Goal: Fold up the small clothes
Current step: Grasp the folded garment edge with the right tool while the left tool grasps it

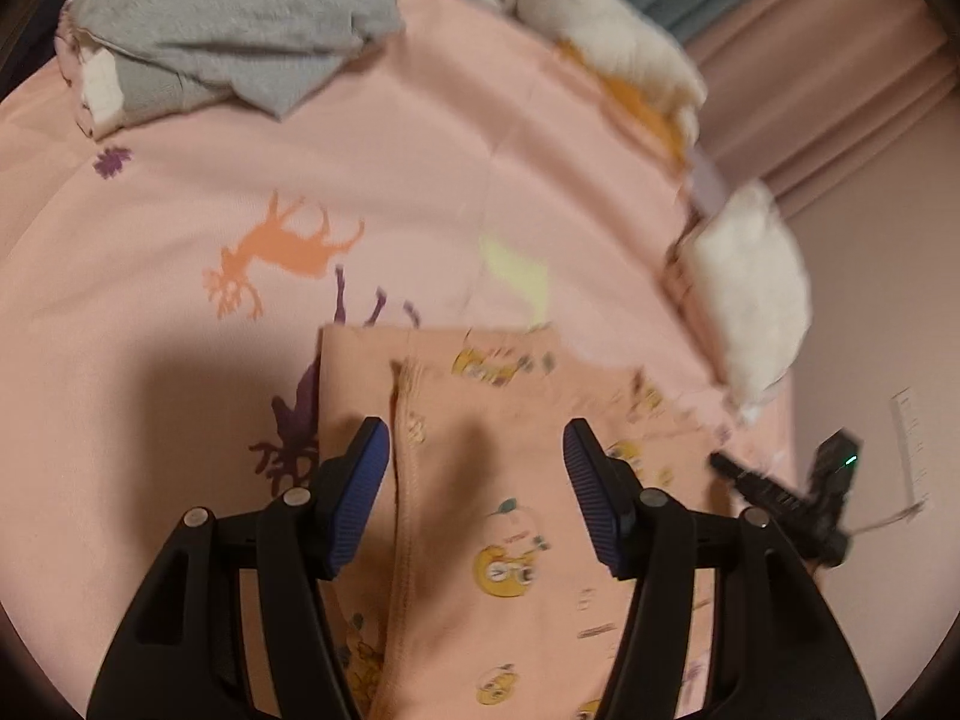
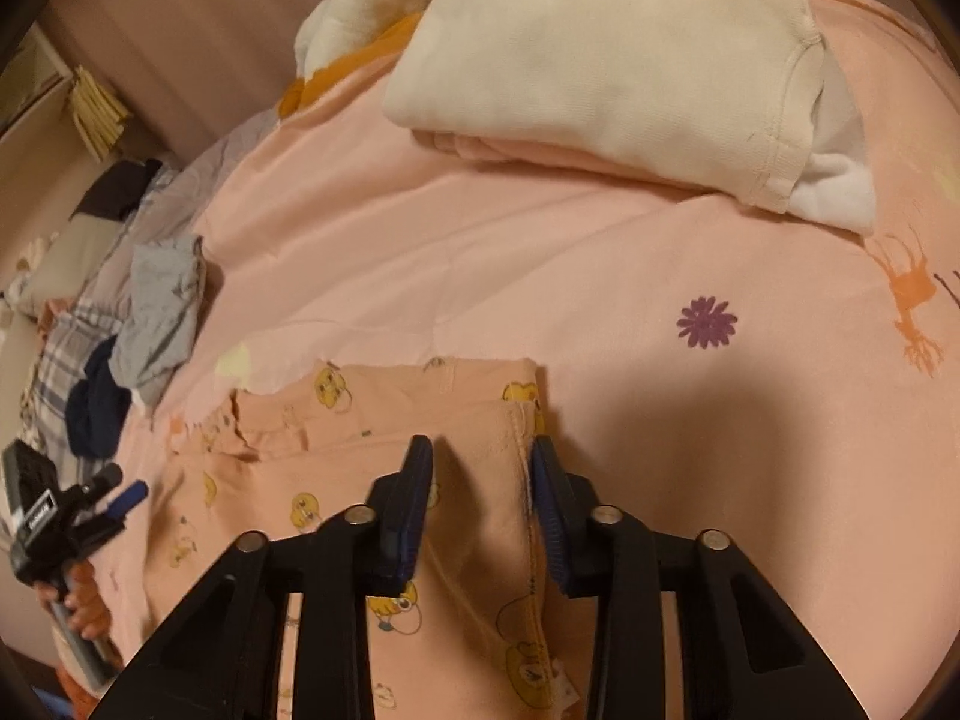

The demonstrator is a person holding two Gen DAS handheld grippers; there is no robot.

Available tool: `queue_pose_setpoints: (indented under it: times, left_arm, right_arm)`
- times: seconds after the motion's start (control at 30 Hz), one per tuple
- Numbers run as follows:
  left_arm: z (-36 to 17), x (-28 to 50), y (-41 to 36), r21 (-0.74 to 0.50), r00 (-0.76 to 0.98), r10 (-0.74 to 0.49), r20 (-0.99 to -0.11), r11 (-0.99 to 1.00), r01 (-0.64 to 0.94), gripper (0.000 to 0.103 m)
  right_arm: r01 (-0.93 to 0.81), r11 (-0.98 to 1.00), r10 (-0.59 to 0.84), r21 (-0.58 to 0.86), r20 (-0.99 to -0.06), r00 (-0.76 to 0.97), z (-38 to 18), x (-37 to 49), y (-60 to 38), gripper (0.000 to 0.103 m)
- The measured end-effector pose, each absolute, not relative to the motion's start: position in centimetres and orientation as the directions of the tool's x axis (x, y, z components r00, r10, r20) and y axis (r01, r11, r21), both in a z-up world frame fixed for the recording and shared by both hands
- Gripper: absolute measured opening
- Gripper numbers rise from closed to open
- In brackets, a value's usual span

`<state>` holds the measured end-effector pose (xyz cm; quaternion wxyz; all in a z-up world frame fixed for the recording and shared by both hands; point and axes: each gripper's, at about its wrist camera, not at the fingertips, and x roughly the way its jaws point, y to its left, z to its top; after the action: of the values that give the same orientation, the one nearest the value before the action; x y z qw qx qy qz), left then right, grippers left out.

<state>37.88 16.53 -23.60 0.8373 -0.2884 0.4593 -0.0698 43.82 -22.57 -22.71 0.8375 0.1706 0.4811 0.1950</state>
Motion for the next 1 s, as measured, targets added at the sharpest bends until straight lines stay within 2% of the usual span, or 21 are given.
queue_pose_setpoints:
  times: [0.1, 0.13, 0.17, 0.2, 0.23, 0.27, 0.3, 0.37, 0.43, 0.67, 0.77, 0.87, 0.93, 0.97, 1.0]
  left_arm:
    - [-25.3, 38.3, 16.5, -0.599, 0.539, -0.436, -0.721, 0.783, -0.168, 0.059]
    - [-25.8, 38.5, 16.5, -0.615, 0.527, -0.455, -0.718, 0.77, -0.172, 0.058]
    - [-25.8, 38.5, 16.4, -0.617, 0.528, -0.456, -0.716, 0.768, -0.173, 0.05]
    - [-25.8, 38.6, 16.2, -0.603, 0.539, -0.439, -0.719, 0.779, -0.17, 0.035]
    - [-25.6, 38.7, 16.1, -0.591, 0.55, -0.422, -0.721, 0.789, -0.17, 0.026]
    - [-25.6, 38.8, 16.1, -0.585, 0.553, -0.413, -0.724, 0.792, -0.174, 0.01]
    - [-25.7, 39.0, 16.1, -0.584, 0.551, -0.41, -0.727, 0.791, -0.183, 0.001]
    - [-25.5, 39.2, 16.1, -0.583, 0.574, -0.397, -0.716, 0.792, -0.179, 0.001]
    - [-24.5, 39.1, 16.3, -0.544, 0.621, -0.331, -0.711, 0.818, -0.187, 0.001]
    - [-22.7, 40.1, 18.1, -0.563, 0.681, -0.306, -0.665, 0.804, -0.189, 0.003]
    - [-22.8, 40.7, 17.9, -0.499, 0.692, -0.235, -0.682, 0.842, -0.206, 0.004]
    - [-24.5, 41.2, 18.7, -0.499, 0.693, -0.21, -0.69, 0.831, -0.246, 0.007]
    - [-26.5, 42.0, 19.2, -0.461, 0.637, -0.181, -0.75, 0.833, -0.307, 0.011]
    - [-26.9, 41.9, 19.4, -0.449, 0.62, -0.171, -0.766, 0.833, -0.324, 0.016]
    - [-27.1, 41.7, 19.8, -0.446, 0.613, -0.163, -0.773, 0.827, -0.343, 0.013]
  right_arm:
    - [-0.145, 0.862, 0.494, 0.485, -0.744, 0.45, -23.5, 44.1, -22.5, 0.032]
    - [-0.14, 0.856, 0.502, 0.498, -0.737, 0.453, -23.7, 44.1, -22.7, 0.028]
    - [-0.138, 0.852, 0.507, 0.505, -0.731, 0.456, -23.8, 44.1, -22.8, 0.024]
    - [-0.141, 0.849, 0.512, 0.509, -0.726, 0.459, -23.8, 44.1, -22.9, 0.016]
    - [-0.146, 0.843, 0.52, 0.517, -0.719, 0.461, -23.8, 44.0, -23.1, 0.013]
    - [-0.148, 0.839, 0.527, 0.524, -0.713, 0.463, -23.7, 44.0, -23.2, 0.012]
    - [-0.141, 0.833, 0.532, 0.535, -0.705, 0.468, -23.7, 44.0, -23.3, 0.01]
    - [-0.132, 0.818, 0.548, 0.56, -0.687, 0.478, -23.7, 43.9, -23.6, 0.009]
    - [-0.138, 0.813, 0.553, 0.566, -0.675, 0.489, -23.3, 43.8, -23.6, 0.009]
    - [-0.162, 0.805, 0.561, 0.57, -0.644, 0.52, -21.6, 44.5, -23.1, 0.009]
    - [-0.172, 0.812, 0.552, 0.557, -0.639, 0.536, -21.0, 45.0, -22.6, 0.009]
    - [-0.155, 0.852, 0.498, 0.501, -0.679, 0.539, -21.7, 46.1, -21.8, 0.009]
    - [-0.144, 0.871, 0.474, 0.471, -0.722, 0.504, -22.8, 46.8, -21.0, 0.009]
    - [-0.14, 0.887, 0.447, 0.439, -0.744, 0.496, -23.2, 46.9, -20.7, 0.009]
    - [-0.135, 0.91, 0.405, 0.393, -0.765, 0.501, -23.5, 46.7, -20.5, 0.009]
